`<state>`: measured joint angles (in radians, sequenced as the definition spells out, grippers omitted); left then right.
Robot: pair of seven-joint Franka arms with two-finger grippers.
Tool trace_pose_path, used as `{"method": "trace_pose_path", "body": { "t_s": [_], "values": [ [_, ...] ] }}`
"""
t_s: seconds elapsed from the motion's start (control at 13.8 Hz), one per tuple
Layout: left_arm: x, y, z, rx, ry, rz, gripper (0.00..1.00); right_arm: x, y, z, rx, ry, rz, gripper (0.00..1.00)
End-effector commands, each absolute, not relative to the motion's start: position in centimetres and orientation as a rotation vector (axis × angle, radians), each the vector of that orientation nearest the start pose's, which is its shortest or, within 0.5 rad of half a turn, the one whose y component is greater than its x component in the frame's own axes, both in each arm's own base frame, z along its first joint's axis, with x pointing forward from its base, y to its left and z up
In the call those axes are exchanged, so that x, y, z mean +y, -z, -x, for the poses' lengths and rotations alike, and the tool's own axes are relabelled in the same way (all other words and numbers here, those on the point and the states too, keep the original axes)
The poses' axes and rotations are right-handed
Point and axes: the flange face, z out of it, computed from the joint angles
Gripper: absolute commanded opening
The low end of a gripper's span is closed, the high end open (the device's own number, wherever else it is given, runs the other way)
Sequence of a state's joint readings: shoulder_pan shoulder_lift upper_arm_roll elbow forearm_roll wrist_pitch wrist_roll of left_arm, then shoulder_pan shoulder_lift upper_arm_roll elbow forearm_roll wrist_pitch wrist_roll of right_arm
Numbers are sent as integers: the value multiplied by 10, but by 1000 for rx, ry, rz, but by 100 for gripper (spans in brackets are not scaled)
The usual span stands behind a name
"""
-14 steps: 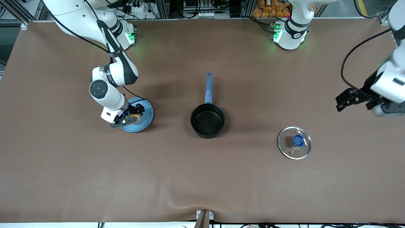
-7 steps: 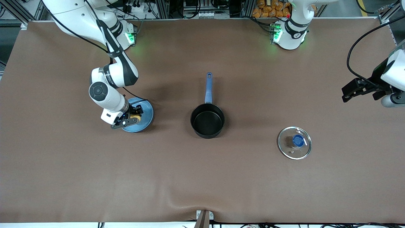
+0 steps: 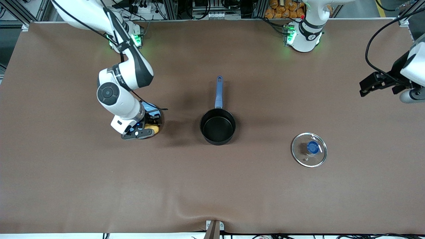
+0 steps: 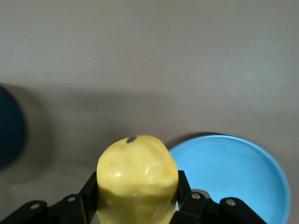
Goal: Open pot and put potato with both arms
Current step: 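Grasp the yellow potato on the blue plate with the right gripper, then carry the potato with the right gripper over the saucepan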
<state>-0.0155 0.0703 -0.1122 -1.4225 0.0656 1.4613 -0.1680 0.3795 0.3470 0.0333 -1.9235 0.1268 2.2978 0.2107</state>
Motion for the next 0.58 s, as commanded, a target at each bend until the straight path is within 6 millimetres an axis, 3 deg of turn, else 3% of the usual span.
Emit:
{"method": "trace_pose_path", "body": {
  "t_s": [0.0,0.22,0.51],
  "values": [
    [-71,-648,-534,-50,-89,3101,100,289,-342,-591,-116,-44,2988,9],
    [-71,-647,-521,-61,-93,3140,100,344,-360,-604,-29,-36,2972,9],
    [-75,-642,-497,-101,-89,3180,100,437,-334,-598,53,-25,2963,9]
  ]
}}
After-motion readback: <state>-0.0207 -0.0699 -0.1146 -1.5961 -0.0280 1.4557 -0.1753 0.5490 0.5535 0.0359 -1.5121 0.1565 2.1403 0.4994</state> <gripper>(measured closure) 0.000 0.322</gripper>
